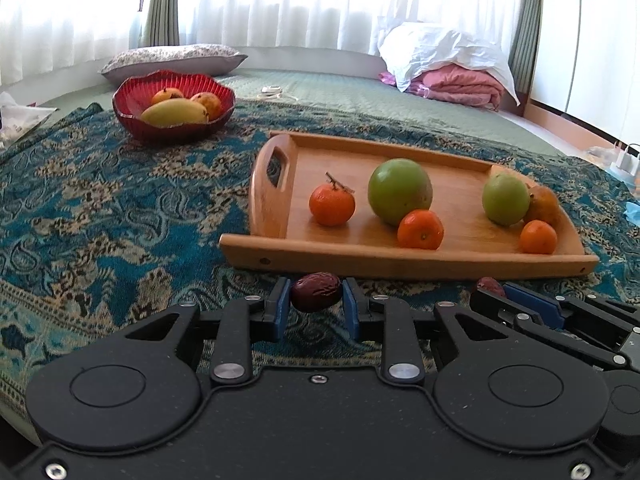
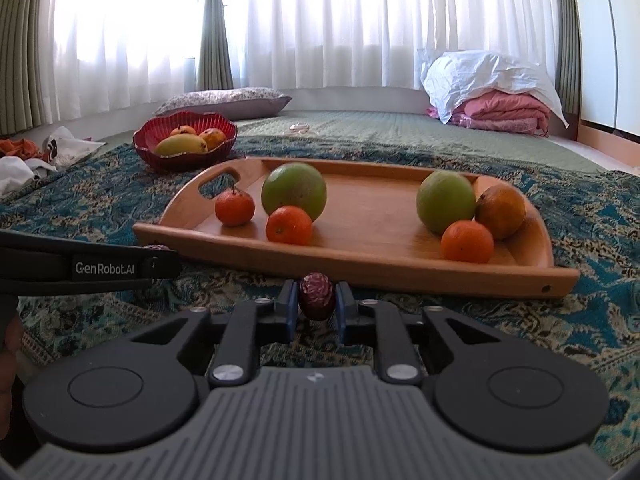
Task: Organize fruits
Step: 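Lift and carry both dates over the wooden tray with both tools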
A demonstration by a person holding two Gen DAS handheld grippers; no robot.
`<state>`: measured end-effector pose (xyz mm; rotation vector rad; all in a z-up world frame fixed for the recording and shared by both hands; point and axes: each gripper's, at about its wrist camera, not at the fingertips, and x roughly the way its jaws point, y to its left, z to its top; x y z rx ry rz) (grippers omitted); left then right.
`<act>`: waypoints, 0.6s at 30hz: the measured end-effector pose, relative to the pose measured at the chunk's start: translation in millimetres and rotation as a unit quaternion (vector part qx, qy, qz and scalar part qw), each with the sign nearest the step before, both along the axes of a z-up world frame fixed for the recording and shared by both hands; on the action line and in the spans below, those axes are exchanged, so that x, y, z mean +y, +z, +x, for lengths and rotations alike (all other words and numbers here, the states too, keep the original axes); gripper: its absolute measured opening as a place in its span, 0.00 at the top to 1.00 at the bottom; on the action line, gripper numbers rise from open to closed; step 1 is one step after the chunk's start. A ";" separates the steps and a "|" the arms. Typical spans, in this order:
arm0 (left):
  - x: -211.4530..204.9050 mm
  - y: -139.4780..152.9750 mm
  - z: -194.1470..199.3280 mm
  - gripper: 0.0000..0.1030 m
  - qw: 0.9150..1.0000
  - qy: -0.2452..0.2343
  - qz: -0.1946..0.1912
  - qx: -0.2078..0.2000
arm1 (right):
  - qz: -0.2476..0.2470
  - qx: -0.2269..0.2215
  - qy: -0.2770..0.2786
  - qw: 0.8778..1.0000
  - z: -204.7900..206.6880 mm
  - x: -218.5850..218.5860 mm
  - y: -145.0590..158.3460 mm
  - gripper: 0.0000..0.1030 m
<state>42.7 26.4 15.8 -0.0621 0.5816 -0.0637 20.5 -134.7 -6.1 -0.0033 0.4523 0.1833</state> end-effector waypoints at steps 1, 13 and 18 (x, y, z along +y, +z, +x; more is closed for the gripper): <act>-0.6 1.5 0.7 0.74 1.000 -0.001 0.001 -0.002 | 0.003 -0.003 -0.002 1.000 0.1 -1.5 2.0 0.78; -9.3 25.0 12.9 0.74 0.999 -0.014 0.003 -0.031 | 0.013 -0.026 -0.020 0.999 5.8 -15.4 18.8 0.78; -12.8 36.1 26.2 0.74 0.999 -0.020 -0.003 -0.038 | 0.022 -0.035 -0.029 0.999 14.5 -22.0 29.0 0.78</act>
